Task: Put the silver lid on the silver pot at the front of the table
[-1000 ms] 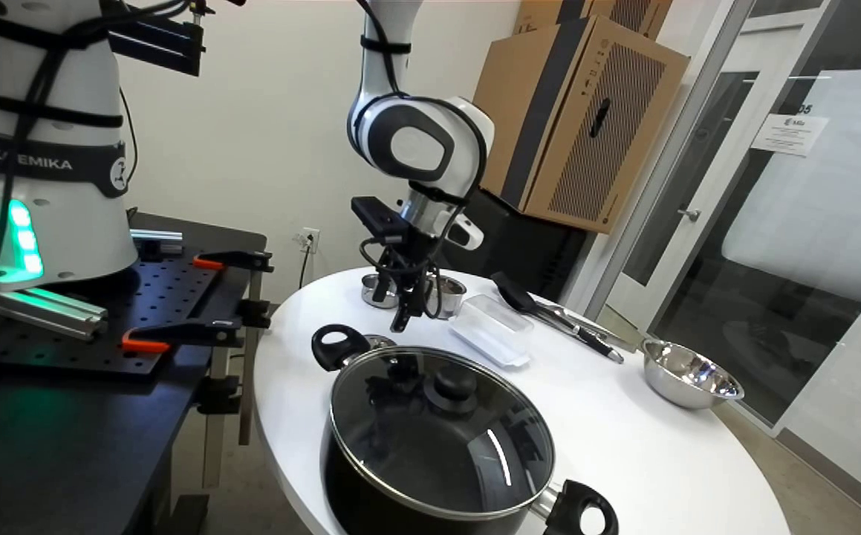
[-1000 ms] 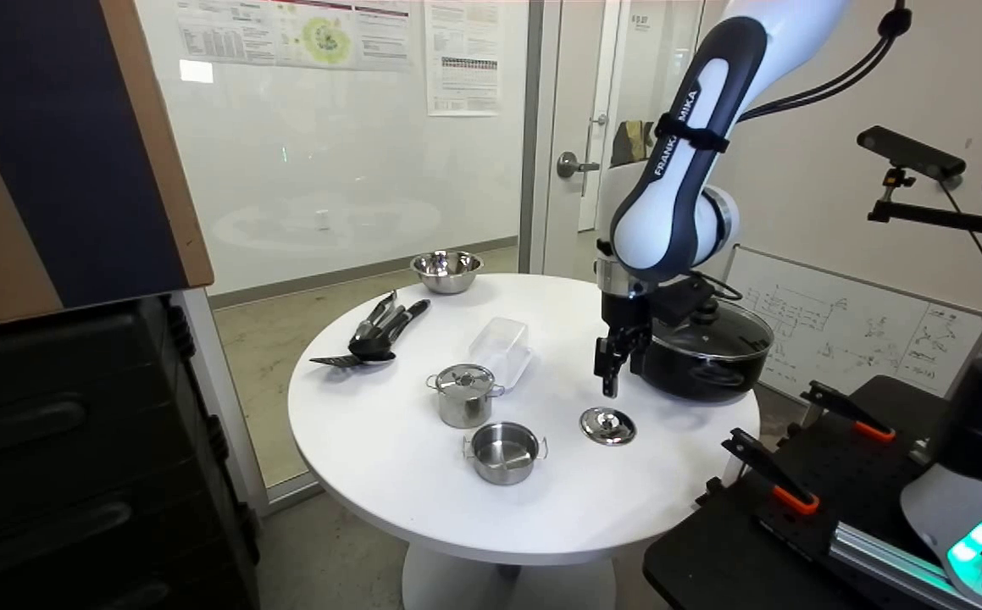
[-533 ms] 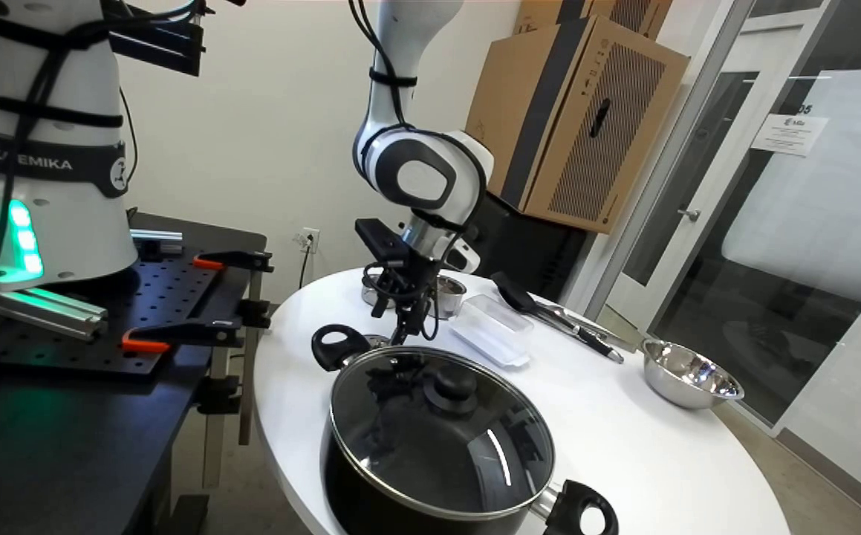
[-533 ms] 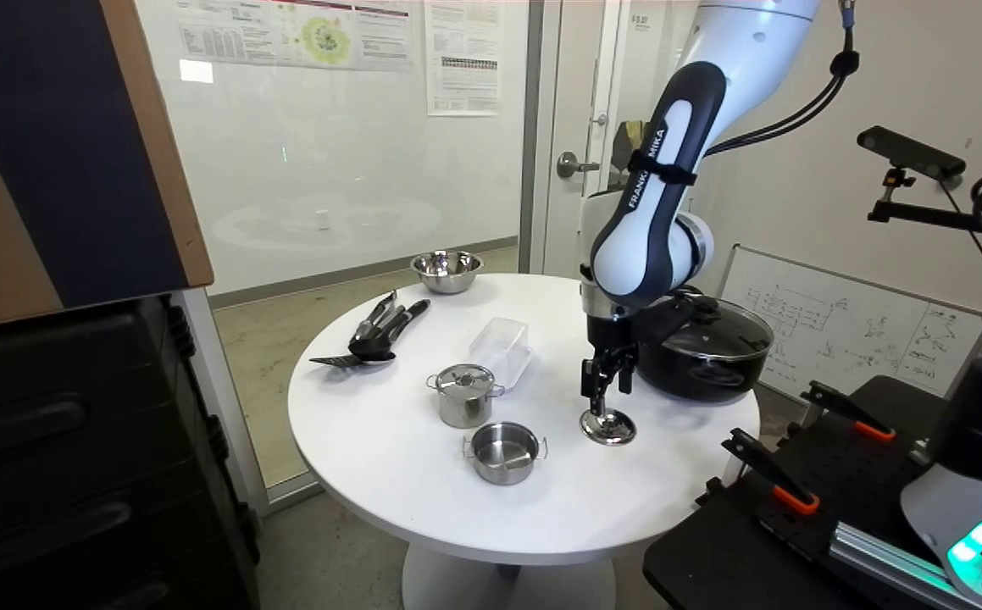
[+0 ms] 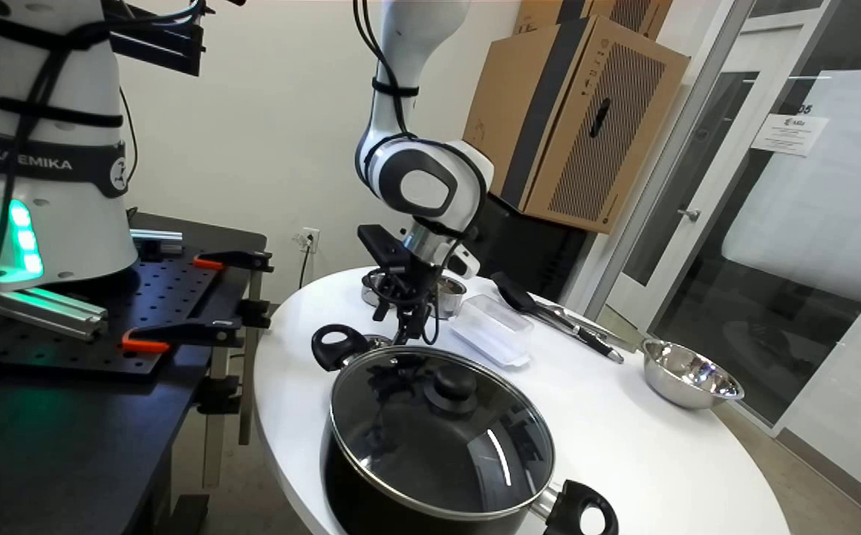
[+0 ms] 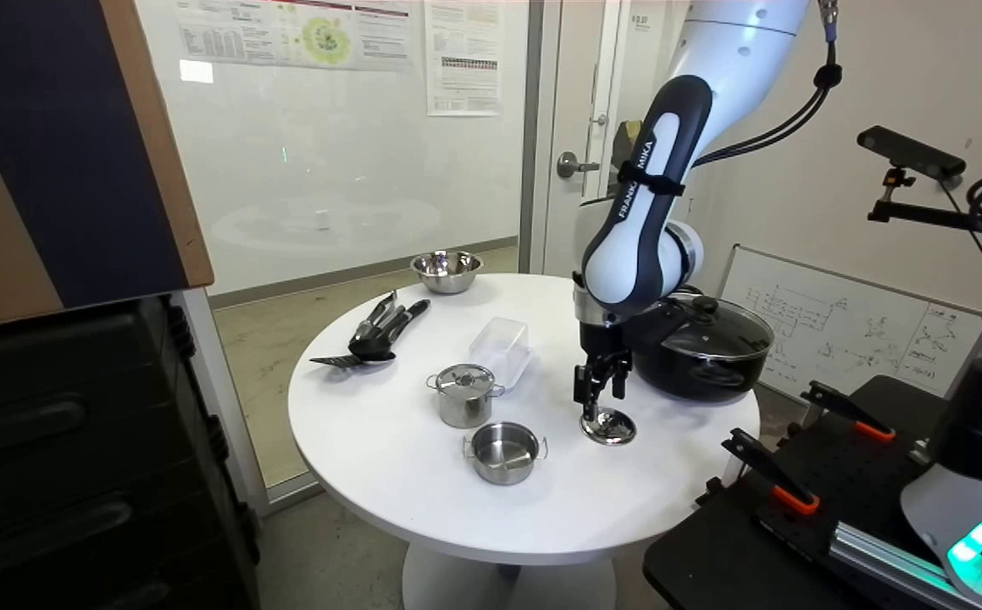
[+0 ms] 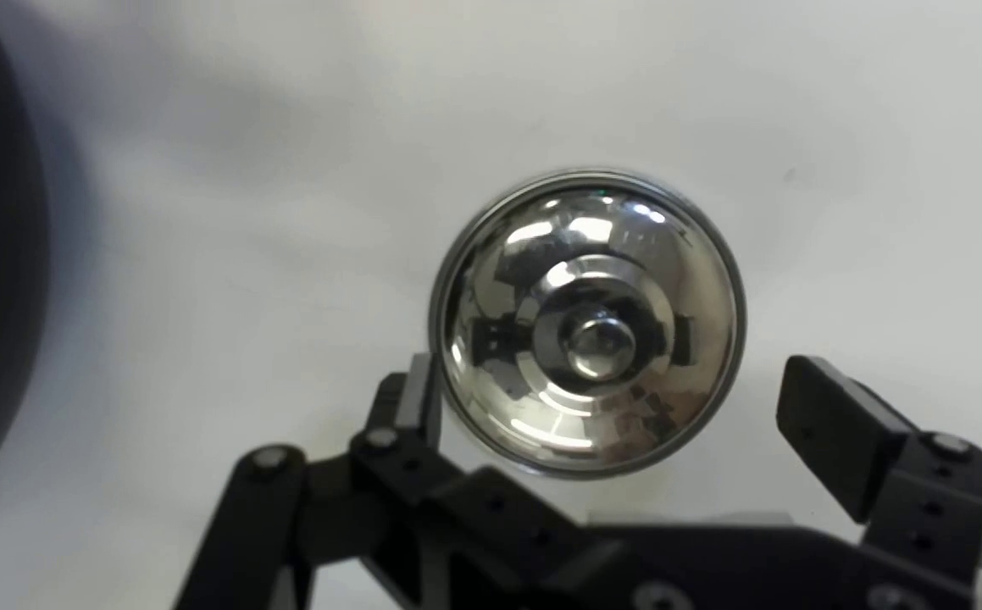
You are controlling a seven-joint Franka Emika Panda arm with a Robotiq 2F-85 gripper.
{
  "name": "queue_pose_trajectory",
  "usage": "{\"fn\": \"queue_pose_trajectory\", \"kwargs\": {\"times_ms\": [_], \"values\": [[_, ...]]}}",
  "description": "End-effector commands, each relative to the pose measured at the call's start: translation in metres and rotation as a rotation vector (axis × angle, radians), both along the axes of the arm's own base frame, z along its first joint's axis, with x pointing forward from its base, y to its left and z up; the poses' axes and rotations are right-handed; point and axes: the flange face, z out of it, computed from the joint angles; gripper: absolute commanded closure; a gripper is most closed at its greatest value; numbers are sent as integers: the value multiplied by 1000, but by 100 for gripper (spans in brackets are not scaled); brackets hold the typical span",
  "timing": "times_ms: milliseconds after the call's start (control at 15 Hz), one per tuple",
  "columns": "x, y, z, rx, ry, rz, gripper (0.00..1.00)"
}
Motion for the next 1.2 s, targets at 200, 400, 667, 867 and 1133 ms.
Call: {"fn": "queue_pose_trajectory", "kwargs": {"times_ms": [200,400,667,867,1133], "values": [[-1,3,1,-8,-8,-6,8],[-4,0,0,-12,-5,-7,9],[-9,-1,-1,-15,1,-7,37],[-11,-1,-2,-17,5,-6,57],[-13,0,-4,-19,10,-5,88]]}}
